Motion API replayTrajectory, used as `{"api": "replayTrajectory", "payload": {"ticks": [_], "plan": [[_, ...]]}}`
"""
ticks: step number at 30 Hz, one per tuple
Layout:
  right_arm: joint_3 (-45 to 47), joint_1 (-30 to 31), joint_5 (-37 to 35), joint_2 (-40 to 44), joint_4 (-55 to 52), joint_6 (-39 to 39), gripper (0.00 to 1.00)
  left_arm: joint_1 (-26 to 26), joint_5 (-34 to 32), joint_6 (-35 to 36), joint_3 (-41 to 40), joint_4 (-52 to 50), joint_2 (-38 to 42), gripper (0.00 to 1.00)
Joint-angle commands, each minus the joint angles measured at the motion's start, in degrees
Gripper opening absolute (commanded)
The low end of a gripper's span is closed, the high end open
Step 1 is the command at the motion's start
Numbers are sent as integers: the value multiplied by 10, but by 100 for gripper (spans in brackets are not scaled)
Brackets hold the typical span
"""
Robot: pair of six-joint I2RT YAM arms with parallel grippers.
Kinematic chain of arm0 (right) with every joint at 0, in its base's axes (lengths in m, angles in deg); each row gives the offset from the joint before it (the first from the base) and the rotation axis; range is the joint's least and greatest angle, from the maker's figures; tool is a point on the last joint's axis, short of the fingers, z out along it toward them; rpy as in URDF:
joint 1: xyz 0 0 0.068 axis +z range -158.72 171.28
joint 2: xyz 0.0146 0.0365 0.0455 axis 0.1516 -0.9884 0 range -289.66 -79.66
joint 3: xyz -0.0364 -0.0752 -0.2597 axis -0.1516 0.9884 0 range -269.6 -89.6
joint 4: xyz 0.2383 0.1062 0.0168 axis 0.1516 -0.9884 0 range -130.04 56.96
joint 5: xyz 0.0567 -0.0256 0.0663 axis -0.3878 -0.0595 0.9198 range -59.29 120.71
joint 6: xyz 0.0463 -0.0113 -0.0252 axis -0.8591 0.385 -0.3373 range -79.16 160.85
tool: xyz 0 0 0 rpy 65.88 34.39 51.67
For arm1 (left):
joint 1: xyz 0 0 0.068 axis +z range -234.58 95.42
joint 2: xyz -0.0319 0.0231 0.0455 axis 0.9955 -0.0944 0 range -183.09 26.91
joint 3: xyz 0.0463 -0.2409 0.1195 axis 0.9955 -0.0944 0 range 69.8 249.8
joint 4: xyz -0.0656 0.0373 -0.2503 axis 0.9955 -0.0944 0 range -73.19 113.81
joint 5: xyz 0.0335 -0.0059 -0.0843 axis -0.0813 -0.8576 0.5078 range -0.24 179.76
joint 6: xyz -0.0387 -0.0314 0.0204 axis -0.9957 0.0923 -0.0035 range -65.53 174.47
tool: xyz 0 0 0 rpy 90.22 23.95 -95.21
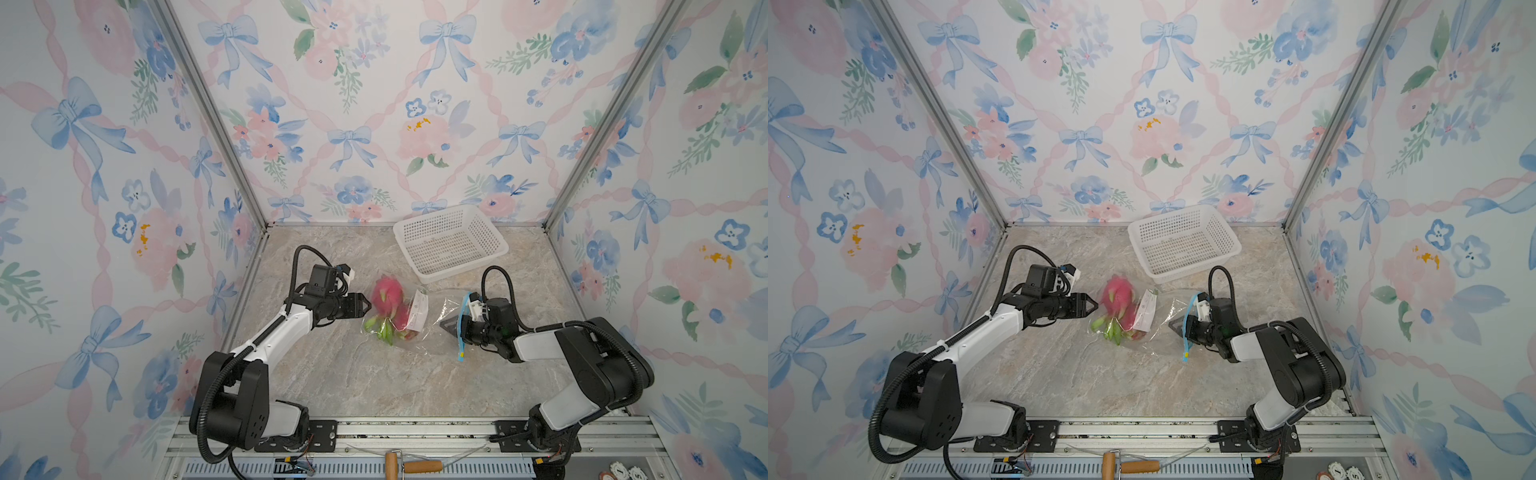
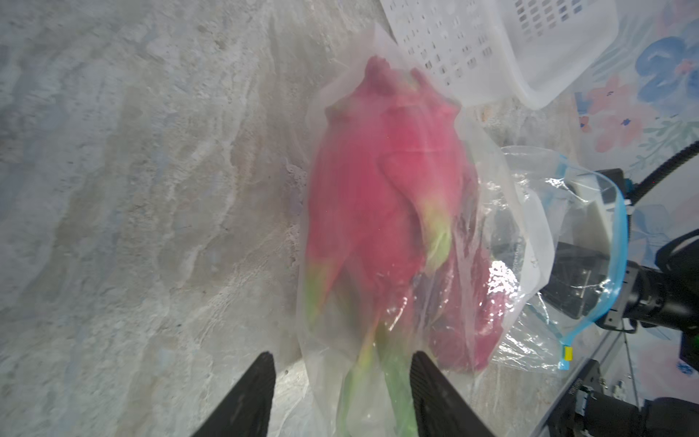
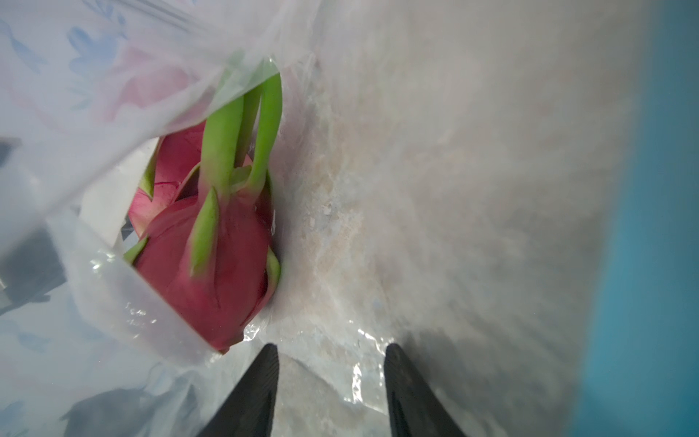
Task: Open the zip-top bag and take out the dragon fruit
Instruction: Adjust the zipper food storage bag at the center of the board.
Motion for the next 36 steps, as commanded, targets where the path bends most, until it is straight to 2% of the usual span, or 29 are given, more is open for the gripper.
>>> {"api": "replayTrajectory", "payload": {"ticks": [1, 5, 8, 12, 14, 15, 18, 22, 29, 31, 34, 36], "plan": [[19, -6, -22, -34, -58, 4, 49, 8, 102, 8, -7, 48, -38, 58], [20, -8, -22, -31, -59, 6, 50, 8, 127, 14, -8, 55, -70, 55], [19, -10, -22, -31, -64, 10, 50, 7, 127, 19, -8, 55, -89, 48], [20, -10, -22, -37, -63, 13, 50, 8, 132, 14, 1, 59, -100, 16], [21, -11, -24, -40, -63, 11, 50, 7, 135, 9, 6, 59, -93, 3], [21, -11, -25, -41, -62, 11, 50, 8, 136, 7, 10, 59, -85, 0], [23, -11, -25, -45, -53, 10, 50, -5, 143, 2, 22, 59, -57, 0], [26, -17, -22, -58, -38, 9, 50, -48, 143, -3, 51, 50, -25, 0], [32, -20, -17, -89, -1, -1, 50, -125, 106, -28, 150, 18, 14, 0], [33, -20, -17, -95, 5, -1, 50, -129, 90, -19, 154, 2, 16, 0], [34, -20, -17, -105, 19, -6, 53, -116, 105, -19, 136, 2, 13, 0], [35, -20, -12, -111, 26, -9, 60, -125, 96, -21, 128, 2, 20, 0]]}}
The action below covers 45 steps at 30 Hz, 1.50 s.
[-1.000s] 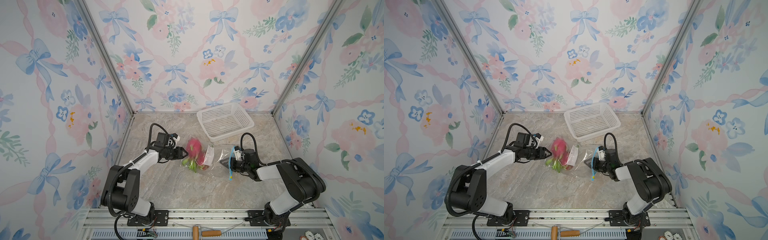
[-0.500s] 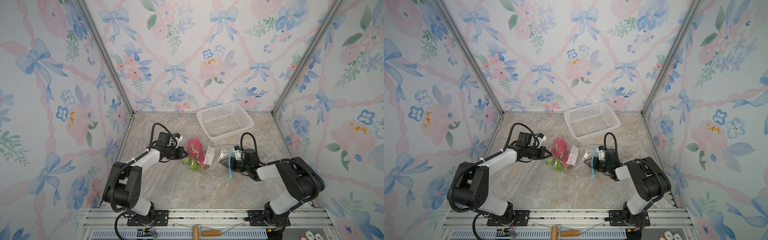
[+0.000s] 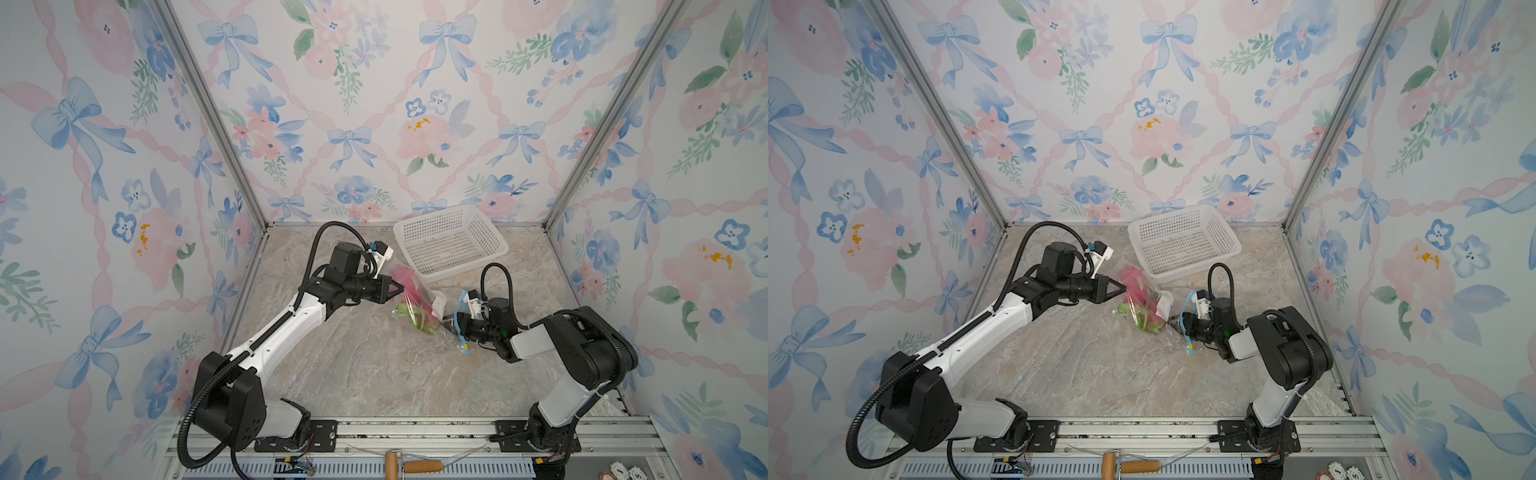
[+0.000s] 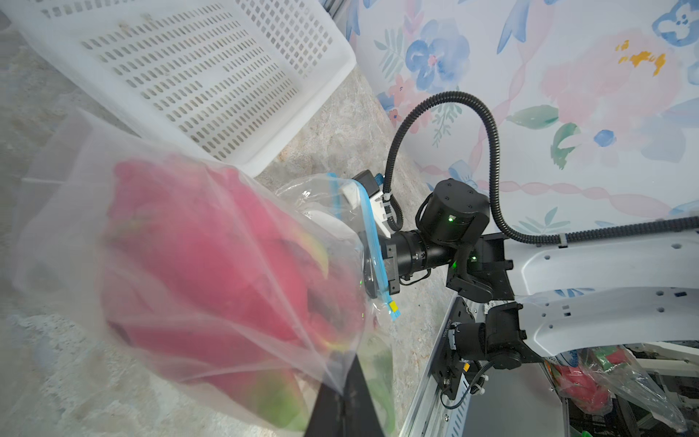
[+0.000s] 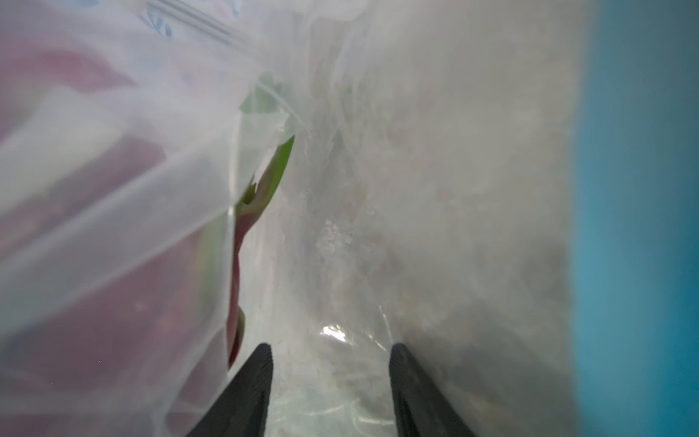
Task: Open the zip-top bag and take out the dragon fruit
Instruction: Adjust the zipper food storage bag at the center of the board, then pick up the dragon fruit from the zipper food storage bag.
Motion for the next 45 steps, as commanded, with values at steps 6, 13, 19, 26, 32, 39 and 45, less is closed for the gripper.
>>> {"api": "replayTrajectory", "payload": {"ticks": [6, 13, 19, 26, 32, 39, 45], "plan": [[26, -6, -49, -52, -93, -5, 77, -36, -25, -30, 7, 4, 41, 0], [16, -1, -30, -75, -59, -26, 78, 19, -64, -22, -123, 22, 60, 0], [-8, 30, -24, -62, -114, 11, 79, 50, -127, -4, -170, 0, 38, 0], [-54, 89, -17, -47, -202, 50, 79, 32, -207, 3, -179, 2, -61, 0], [-93, 128, -27, -32, -259, 59, 80, 4, -217, 0, -178, 36, -127, 0], [-119, 159, -31, -6, -260, 29, 85, -11, -214, 2, -159, 46, -154, 0], [-140, 191, -61, 32, -293, 12, 84, -32, -211, -2, -151, 49, -158, 0]]}}
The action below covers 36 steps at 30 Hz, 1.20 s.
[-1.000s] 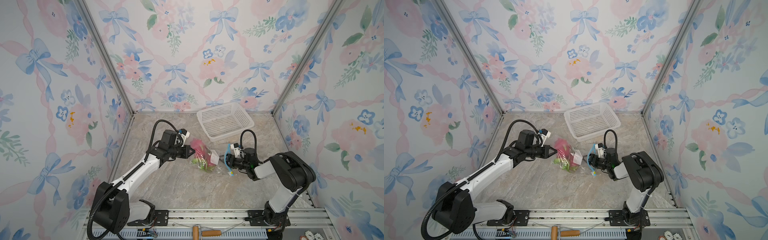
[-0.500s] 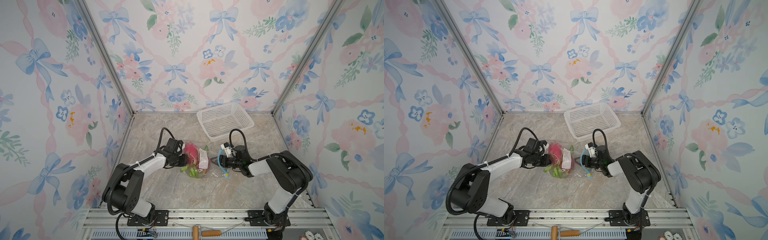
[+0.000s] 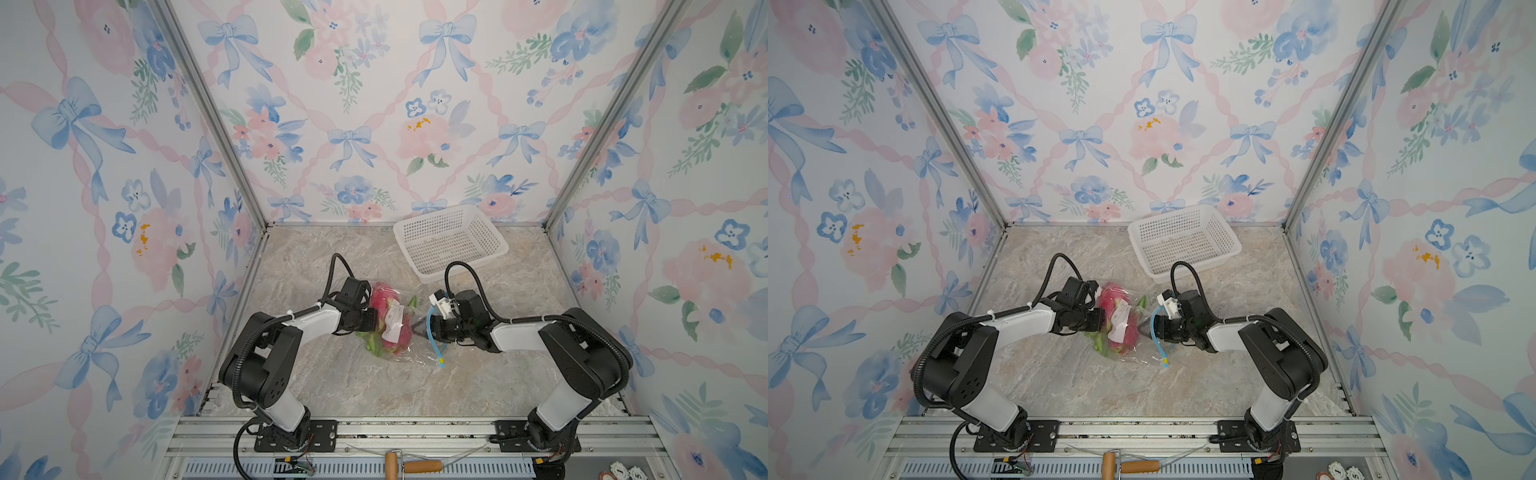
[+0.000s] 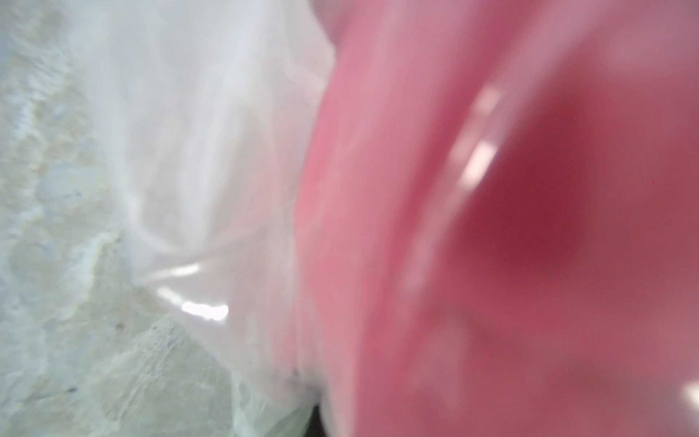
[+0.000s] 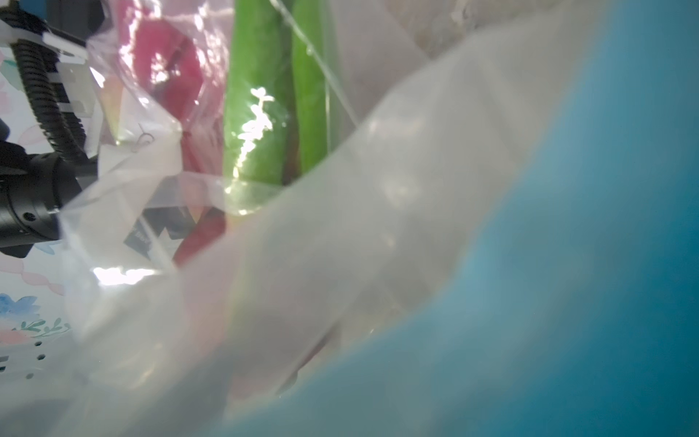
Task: Open the zip-top bag and take out the dragon fruit
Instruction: Pick up the dragon fruit from the zipper food storage bag.
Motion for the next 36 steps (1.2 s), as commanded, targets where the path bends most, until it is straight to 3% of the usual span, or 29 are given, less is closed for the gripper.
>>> {"api": "replayTrajectory", "payload": {"ticks": [1, 9, 16, 21, 25, 30, 36], "plan": [[-11, 34, -42, 4, -56, -27, 83, -42, 45, 2, 8, -7, -23, 0], [41, 42, -111, 54, 86, -155, 77, -67, 32, -6, -11, 0, -5, 0], [68, 45, -125, 120, 81, -165, 68, -61, 31, -10, -27, 0, 32, 0], [93, 44, -123, 140, 97, -165, 52, -59, 31, -13, -29, 0, 40, 0], [80, 50, -82, 122, 116, -161, 57, -59, 37, -16, -27, 0, 40, 0], [48, 60, -73, 78, 89, -151, 73, -66, 38, -21, -23, 0, 37, 0], [25, 62, -76, 34, 54, -138, 78, -68, 40, -22, -29, 8, 27, 0]]}}
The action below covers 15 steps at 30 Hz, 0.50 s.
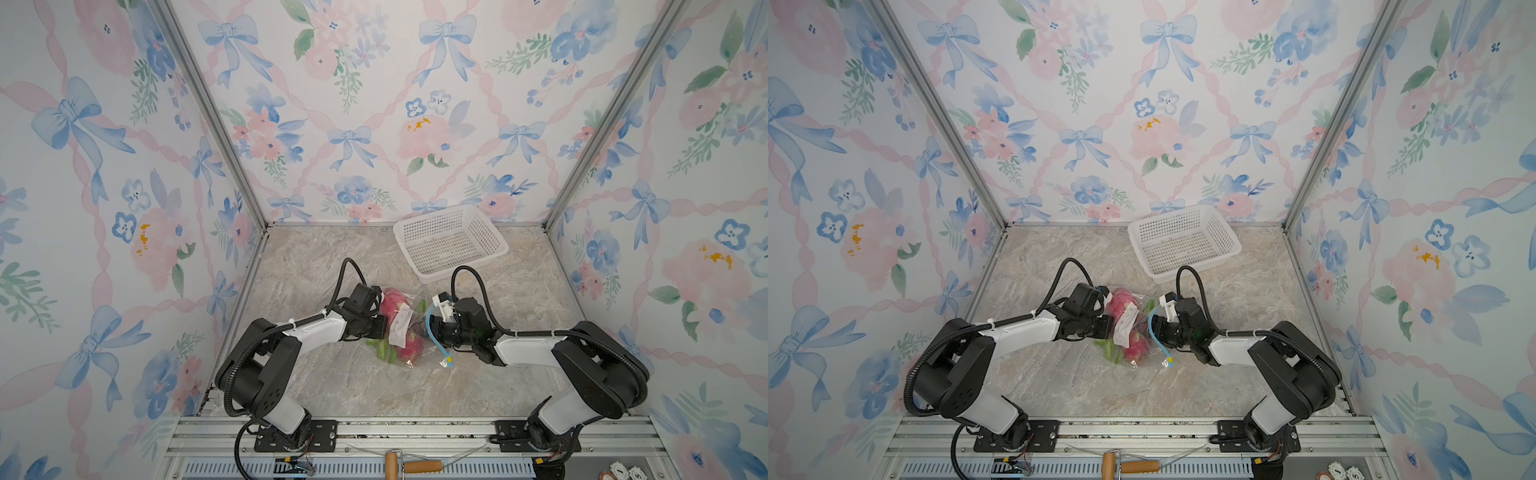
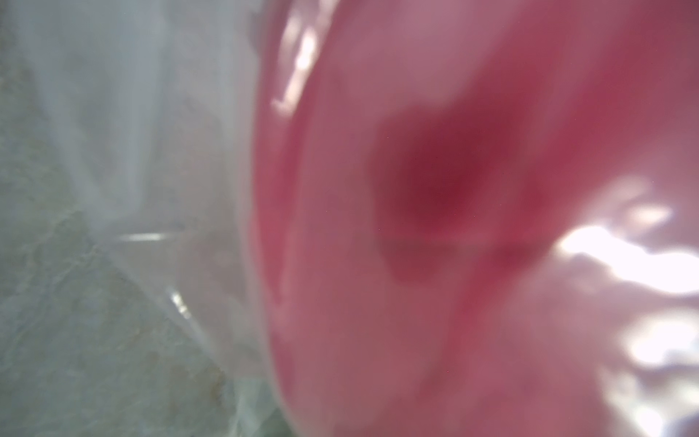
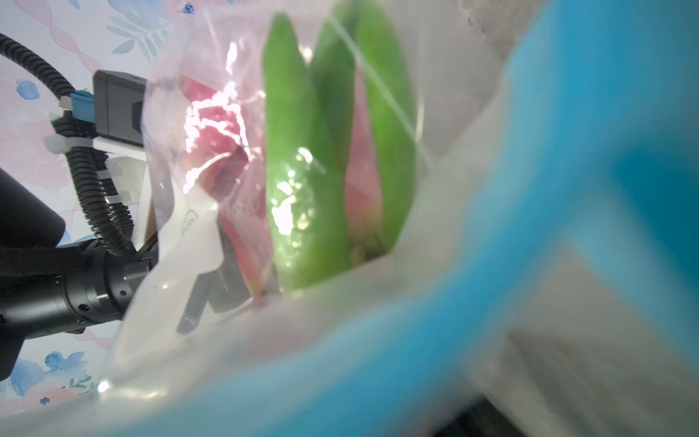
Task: Open the zip-top bag and take out the dragon fruit
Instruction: Pick up the dragon fruit from the zipper food storage bag.
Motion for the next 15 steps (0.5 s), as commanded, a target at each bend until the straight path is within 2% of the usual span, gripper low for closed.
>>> {"api": "replayTrajectory", "payload": {"ticks": [1, 3, 7, 9, 11, 13, 15], "plan": [[-30, 14, 16, -29, -36, 18, 79, -11, 30, -9, -10, 0, -4, 0], [-43, 19, 27, -48, -40, 23, 85, -11, 33, -10, -8, 3, -8, 0], [-71, 31, 46, -80, -51, 33, 84, -12, 34, -9, -3, 3, -15, 0], [-71, 31, 47, -83, -47, 29, 80, -12, 31, -10, -3, 2, -13, 0], [-63, 28, 38, -71, -46, 29, 72, -8, 27, -10, -6, 2, -6, 0], [-55, 23, 33, -49, -55, 34, 64, 3, 24, -10, -11, -1, 3, 0], [-44, 16, 24, -13, -73, 43, 61, 20, 18, -7, -13, -9, 17, 0]]}}
